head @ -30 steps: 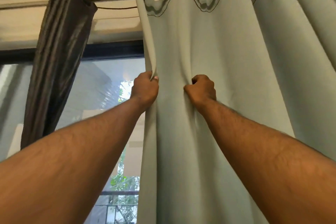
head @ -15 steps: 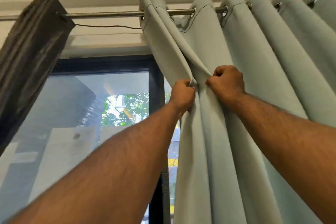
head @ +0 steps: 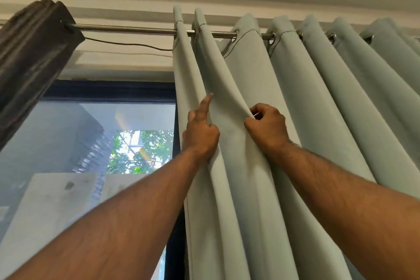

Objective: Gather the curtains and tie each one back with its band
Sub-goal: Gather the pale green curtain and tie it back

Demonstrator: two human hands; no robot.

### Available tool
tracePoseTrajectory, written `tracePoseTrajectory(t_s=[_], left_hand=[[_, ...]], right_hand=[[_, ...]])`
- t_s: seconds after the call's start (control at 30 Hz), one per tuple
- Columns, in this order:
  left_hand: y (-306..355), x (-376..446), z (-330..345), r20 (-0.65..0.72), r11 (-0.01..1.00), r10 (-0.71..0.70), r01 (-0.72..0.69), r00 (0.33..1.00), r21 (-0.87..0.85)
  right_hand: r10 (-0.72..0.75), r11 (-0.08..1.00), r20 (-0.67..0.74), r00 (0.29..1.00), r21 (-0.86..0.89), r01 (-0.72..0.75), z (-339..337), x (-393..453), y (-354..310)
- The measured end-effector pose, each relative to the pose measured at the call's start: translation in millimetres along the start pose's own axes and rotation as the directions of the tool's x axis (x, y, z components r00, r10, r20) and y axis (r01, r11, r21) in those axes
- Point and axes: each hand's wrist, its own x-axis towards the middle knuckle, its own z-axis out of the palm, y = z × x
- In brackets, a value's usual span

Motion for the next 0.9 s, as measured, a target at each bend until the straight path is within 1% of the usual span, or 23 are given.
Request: tracePoseTrajectory(t_s=[0.07, 0.2, 0.27, 0.33, 0.43, 0.47, 0.6, 0.67, 0.8, 0.9], left_hand=[[-13.1, 6.8, -8.3, 0.009, 0.999, -0.021, 0.021, 1.0, 0.039], [-29.4, 19.2, -29.7, -0.079, 0.997, -0.05, 0.054, 0.996, 0.047], [-35.4, 26.5, -41.7, -0.097, 0.996, -0.056, 0.062, 0.994, 0.056], [-42.0, 36.7, -53.0, -0.085, 0.997, -0.075, 0.075, 0.994, -0.002], [-50.5, 51.5, -70.9, -0.006, 0.976, -0.15, 0.147, 0.989, -0.158], [-52.6, 55.1, -76.1, 0.02, 0.97, -0.159, 0.16, 0.987, -0.185], [-66.7, 67.2, -94.5, 0.053, 0.979, -0.085, 0.094, 0.995, -0.182], [-71.1, 70.8, -104.1, 0.027, 0.982, -0.051, 0.056, 0.998, -0.182], [-86.4, 77.5, -127.6, -0.019, 0.986, -0.005, 0.002, 1.0, -0.167], [-98.3, 80.7, -142.9, -0.055, 0.984, -0.017, 0.007, 0.998, -0.18]], right_hand=[[-0.015, 1.0, 0.026, 1.0, 0.024, 0.014, 20.3, -2.6, -7.4], [-0.004, 0.999, 0.016, 1.0, 0.044, 0.003, 58.4, -4.9, -23.6], [-0.016, 0.999, -0.006, 1.0, 0.044, 0.016, 77.3, -5.7, -31.7], [-0.051, 0.997, -0.027, 0.998, 0.049, 0.052, 96.4, -4.8, -39.1], [-0.112, 0.993, -0.021, 0.994, 0.043, 0.112, 120.4, -2.7, -51.0], [-0.121, 0.991, -0.021, 0.992, 0.052, 0.122, 125.5, -1.9, -53.9], [-0.149, 0.984, -0.019, 0.989, 0.092, 0.15, 147.7, 2.6, -65.1], [-0.174, 0.979, 0.03, 0.984, 0.114, 0.17, 161.1, 2.3, -77.6], [-0.251, 0.967, 0.113, 0.962, 0.079, 0.243, 189.8, -1.4, -103.0], [-0.289, 0.956, 0.17, 0.942, 0.108, 0.274, 203.8, -1.0, -117.2]])
